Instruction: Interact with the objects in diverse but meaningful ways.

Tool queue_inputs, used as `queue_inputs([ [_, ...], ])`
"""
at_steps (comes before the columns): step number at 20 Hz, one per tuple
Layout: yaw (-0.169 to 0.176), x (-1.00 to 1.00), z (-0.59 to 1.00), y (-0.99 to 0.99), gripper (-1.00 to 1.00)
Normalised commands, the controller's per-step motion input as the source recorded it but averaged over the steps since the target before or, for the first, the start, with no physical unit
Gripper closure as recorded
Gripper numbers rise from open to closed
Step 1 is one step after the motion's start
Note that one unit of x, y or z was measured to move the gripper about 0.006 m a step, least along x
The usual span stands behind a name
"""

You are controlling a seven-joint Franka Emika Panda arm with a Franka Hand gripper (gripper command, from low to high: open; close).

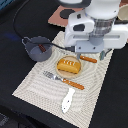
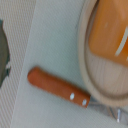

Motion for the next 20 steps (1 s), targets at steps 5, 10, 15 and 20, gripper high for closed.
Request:
queue_inputs([
  [5,-0.047,0.10,-0.08,-0.74,-1.00],
  [10,-0.046,0.10,-0.15,-0.64,-1.00],
  [15,-0.037,0.10,-0.16,-0.56,-1.00],
  [20,-0.031,0.13,-0.17,-0.51,-1.00],
])
